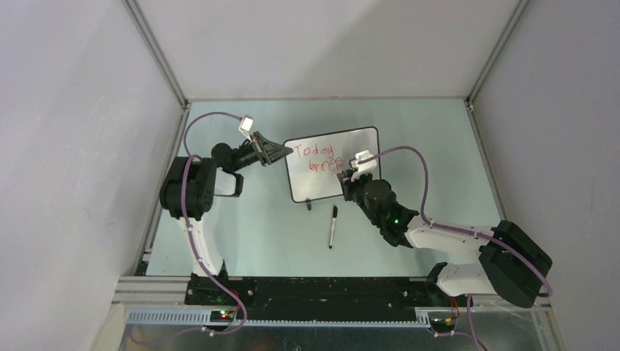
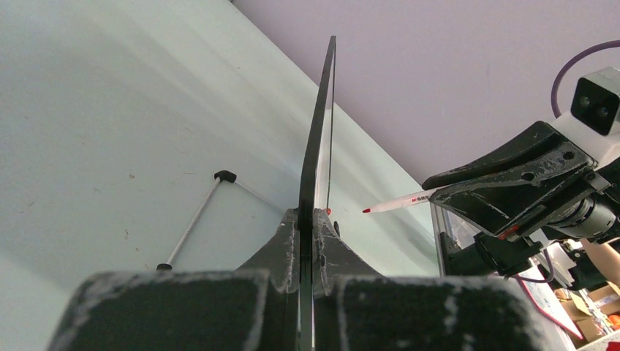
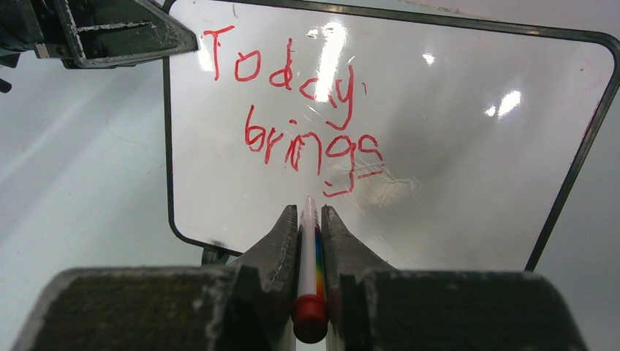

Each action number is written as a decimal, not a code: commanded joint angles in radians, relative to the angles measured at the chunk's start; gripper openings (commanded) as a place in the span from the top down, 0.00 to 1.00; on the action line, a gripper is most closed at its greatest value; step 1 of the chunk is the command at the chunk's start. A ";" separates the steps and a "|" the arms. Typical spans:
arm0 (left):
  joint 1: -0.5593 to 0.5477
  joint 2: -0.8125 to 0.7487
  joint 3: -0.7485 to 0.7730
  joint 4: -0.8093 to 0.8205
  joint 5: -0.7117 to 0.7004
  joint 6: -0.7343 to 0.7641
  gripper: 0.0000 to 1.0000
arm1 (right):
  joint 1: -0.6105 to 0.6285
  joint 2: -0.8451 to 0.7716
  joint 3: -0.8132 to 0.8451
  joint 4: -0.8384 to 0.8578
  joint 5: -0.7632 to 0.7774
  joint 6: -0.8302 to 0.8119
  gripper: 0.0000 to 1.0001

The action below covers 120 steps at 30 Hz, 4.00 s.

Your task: Write a sentence on the whiteboard

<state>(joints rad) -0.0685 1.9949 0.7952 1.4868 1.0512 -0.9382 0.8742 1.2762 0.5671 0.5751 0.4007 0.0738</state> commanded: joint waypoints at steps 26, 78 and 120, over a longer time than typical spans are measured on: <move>0.037 0.064 0.102 0.048 0.032 -0.043 1.00 | -0.043 -0.055 0.013 0.037 -0.015 -0.014 1.00; 0.036 0.058 0.108 0.047 0.041 -0.039 1.00 | 0.147 0.291 0.058 0.335 0.151 -0.210 1.00; 0.036 0.056 0.104 0.047 0.040 -0.036 1.00 | 0.130 0.355 0.095 0.319 0.203 -0.208 1.00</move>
<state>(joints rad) -0.0399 2.0525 0.8803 1.4872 1.1034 -0.9943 1.0073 1.6119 0.6197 0.8787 0.5724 -0.1390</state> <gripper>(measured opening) 0.033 0.151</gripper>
